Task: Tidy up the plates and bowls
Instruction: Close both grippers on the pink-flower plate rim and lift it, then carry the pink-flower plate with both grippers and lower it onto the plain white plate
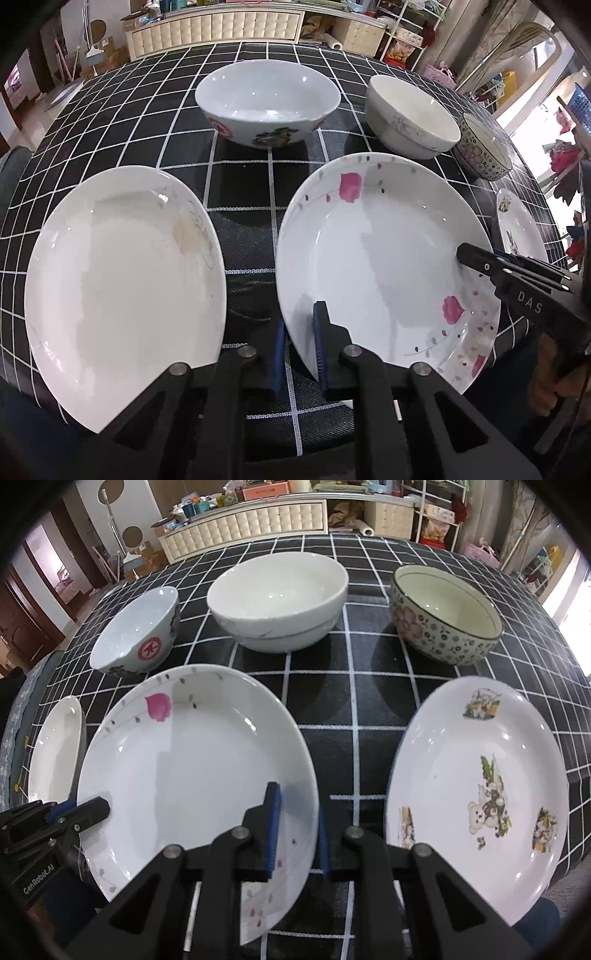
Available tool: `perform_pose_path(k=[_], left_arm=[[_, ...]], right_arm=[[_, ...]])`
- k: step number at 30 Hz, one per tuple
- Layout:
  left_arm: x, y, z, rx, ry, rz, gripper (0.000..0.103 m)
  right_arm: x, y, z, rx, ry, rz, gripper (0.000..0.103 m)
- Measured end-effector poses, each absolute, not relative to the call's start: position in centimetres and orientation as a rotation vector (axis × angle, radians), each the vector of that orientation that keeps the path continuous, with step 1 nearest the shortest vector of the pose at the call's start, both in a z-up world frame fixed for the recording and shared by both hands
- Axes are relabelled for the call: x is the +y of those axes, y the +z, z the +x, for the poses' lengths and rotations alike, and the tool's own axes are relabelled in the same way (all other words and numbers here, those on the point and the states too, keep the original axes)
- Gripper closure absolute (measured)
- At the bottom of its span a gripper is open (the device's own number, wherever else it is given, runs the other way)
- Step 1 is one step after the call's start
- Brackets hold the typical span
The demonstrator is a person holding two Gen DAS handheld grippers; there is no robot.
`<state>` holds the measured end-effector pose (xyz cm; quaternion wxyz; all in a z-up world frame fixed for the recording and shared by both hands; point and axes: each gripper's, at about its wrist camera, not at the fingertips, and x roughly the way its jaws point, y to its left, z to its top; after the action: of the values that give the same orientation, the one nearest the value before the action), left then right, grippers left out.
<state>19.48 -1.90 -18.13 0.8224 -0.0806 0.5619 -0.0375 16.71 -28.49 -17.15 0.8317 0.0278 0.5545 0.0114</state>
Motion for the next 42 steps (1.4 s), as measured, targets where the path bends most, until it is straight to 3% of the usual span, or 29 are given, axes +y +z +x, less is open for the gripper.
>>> perform_pose_path(k=[18,42], left_arm=[[-0.5,-13.9,17.0,1.089,-0.058,-0.128,0.09],[12.8,-12.8,12.2,1.064,0.173,-0.21,0.09]], right_arm=[[-26.0,-13.6,14.8,1.093,0.0,0.006,0.083],[-12.7,-15.2,17.2,1.124,0.208,-0.058,0.084]])
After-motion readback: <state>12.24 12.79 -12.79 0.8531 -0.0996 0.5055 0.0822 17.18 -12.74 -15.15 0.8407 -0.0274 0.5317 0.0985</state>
